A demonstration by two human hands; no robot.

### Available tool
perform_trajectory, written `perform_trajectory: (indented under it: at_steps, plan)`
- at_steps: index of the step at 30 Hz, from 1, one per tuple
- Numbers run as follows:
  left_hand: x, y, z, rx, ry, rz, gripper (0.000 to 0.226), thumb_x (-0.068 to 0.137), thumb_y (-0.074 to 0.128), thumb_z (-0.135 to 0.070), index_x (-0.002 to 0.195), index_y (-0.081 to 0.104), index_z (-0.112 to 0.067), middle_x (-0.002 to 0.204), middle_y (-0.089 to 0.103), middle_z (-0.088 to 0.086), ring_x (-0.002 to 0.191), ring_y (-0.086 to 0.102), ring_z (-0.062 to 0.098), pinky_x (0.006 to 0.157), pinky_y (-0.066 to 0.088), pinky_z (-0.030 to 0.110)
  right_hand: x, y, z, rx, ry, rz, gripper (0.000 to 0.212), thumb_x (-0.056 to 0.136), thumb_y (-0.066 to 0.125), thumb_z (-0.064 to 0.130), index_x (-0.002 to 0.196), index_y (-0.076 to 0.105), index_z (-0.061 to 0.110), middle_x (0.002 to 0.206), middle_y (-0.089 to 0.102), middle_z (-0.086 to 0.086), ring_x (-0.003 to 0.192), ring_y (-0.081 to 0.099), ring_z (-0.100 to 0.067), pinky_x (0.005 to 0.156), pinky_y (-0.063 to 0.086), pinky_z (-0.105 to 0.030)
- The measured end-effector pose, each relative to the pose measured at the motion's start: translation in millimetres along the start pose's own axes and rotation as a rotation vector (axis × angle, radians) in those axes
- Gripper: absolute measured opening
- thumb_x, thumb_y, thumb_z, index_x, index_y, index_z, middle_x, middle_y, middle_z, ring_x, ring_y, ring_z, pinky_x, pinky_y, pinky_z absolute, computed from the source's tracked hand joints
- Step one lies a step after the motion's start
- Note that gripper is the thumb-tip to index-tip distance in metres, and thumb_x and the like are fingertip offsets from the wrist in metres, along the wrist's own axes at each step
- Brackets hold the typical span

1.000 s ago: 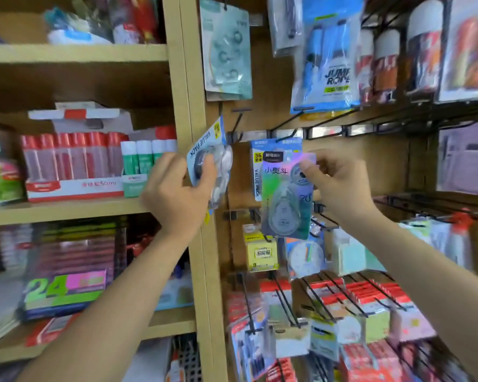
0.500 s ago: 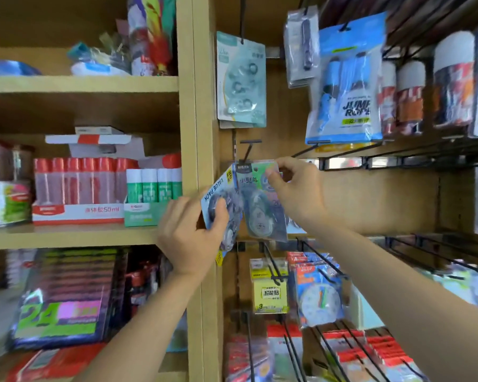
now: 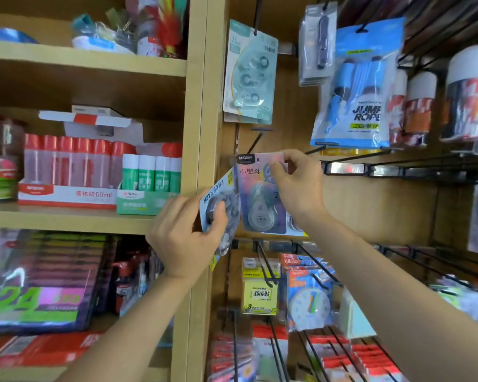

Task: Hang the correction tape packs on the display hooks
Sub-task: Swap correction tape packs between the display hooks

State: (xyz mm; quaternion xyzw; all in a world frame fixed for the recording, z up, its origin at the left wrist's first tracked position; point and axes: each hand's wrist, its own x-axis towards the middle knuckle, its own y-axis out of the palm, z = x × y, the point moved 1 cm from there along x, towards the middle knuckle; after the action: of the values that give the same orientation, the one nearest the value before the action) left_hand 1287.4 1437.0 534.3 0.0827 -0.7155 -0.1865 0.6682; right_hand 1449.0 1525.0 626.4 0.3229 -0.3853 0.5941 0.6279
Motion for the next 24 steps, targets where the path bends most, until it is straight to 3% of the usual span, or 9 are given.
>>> perform_trajectory:
  at_steps: [2, 5, 7, 10, 12, 17, 21, 24]
  plan:
    - [0.2, 0.3, -0.1, 0.003, -0.001, -0.006, 0.02, 0.09, 0.073, -0.024, 0.098, 0.079, -0.008, 0.08, 0.071, 0.004, 0.069, 0.062, 0.022, 0.065, 0.046, 0.027, -4.0, 2.2, -2.0, 0.041, 0.043, 0.046, 0.01, 0.095, 0.06, 0.016, 0.09, 0.068, 0.016, 0.073, 0.065, 0.005, 0.065, 0.06, -0.002, 0.056, 0.048, -0.021]
    - [0.0, 0.8, -0.1, 0.001, -0.009, -0.007, 0.019, 0.088, 0.075, -0.023, 0.099, 0.079, -0.008, 0.082, 0.072, 0.004, 0.069, 0.063, 0.023, 0.063, 0.047, 0.029, -5.4, 5.8, -2.3, 0.055, 0.072, 0.081, 0.014, 0.096, 0.06, 0.018, 0.083, 0.064, 0.023, 0.079, 0.069, -0.005, 0.075, 0.067, -0.017, 0.064, 0.056, -0.038]
    - [-0.2, 1.0, 0.1, -0.006, -0.01, -0.002, 0.017, 0.087, 0.075, -0.021, 0.099, 0.079, -0.009, 0.081, 0.072, 0.004, 0.068, 0.063, 0.022, 0.063, 0.046, 0.028, -5.1, 6.6, 1.7, 0.091, 0.075, 0.087, 0.015, 0.096, 0.058, 0.017, 0.083, 0.063, 0.023, 0.086, 0.071, -0.009, 0.082, 0.071, -0.022, 0.068, 0.06, -0.041]
    - [0.0, 0.5, 0.0, -0.01, -0.012, -0.001, 0.018, 0.088, 0.075, -0.022, 0.099, 0.079, -0.009, 0.082, 0.072, 0.004, 0.068, 0.063, 0.022, 0.065, 0.045, 0.026, -3.7, 5.3, 7.9, 0.067, -0.004, 0.06, 0.011, 0.095, 0.057, 0.014, 0.088, 0.066, 0.016, 0.077, 0.065, 0.0, 0.068, 0.059, -0.008, 0.06, 0.05, -0.022]
    - [0.1, 0.5, 0.0, -0.017, -0.011, -0.003, 0.019, 0.089, 0.074, -0.023, 0.099, 0.079, -0.008, 0.082, 0.073, 0.004, 0.069, 0.063, 0.021, 0.067, 0.044, 0.024, -1.7, 5.4, 8.3, 0.048, -0.015, 0.061, 0.012, 0.095, 0.057, 0.013, 0.089, 0.067, 0.012, 0.073, 0.061, 0.002, 0.063, 0.05, -0.006, 0.058, 0.043, -0.019]
    - [0.5, 0.3, 0.1, -0.022, 0.0, -0.007, 0.02, 0.09, 0.074, -0.024, 0.1, 0.079, -0.007, 0.084, 0.073, 0.005, 0.07, 0.065, 0.022, 0.066, 0.047, 0.027, 0.2, 7.0, 1.5, 0.028, 0.057, 0.078, 0.013, 0.098, 0.056, 0.021, 0.088, 0.066, 0.02, 0.089, 0.071, -0.01, 0.085, 0.067, -0.03, 0.071, 0.058, -0.047]
    - [0.0, -0.4, -0.5, -0.018, 0.011, -0.007, 0.019, 0.09, 0.074, -0.023, 0.099, 0.079, -0.007, 0.082, 0.072, 0.005, 0.069, 0.064, 0.022, 0.064, 0.046, 0.027, 2.3, 8.5, -0.9, -0.012, 0.07, 0.069, 0.013, 0.096, 0.059, 0.026, 0.085, 0.063, 0.029, 0.089, 0.072, -0.003, 0.088, 0.07, -0.024, 0.074, 0.059, -0.049]
    - [-0.2, -0.8, -0.1, -0.014, 0.009, -0.004, 0.018, 0.09, 0.074, -0.023, 0.098, 0.079, -0.007, 0.081, 0.072, 0.005, 0.068, 0.064, 0.022, 0.064, 0.045, 0.027, 0.0, 8.6, 1.3, -0.083, -0.007, 0.04, 0.012, 0.096, 0.057, 0.023, 0.088, 0.063, 0.017, 0.083, 0.068, -0.009, 0.08, 0.067, -0.025, 0.069, 0.057, -0.049]
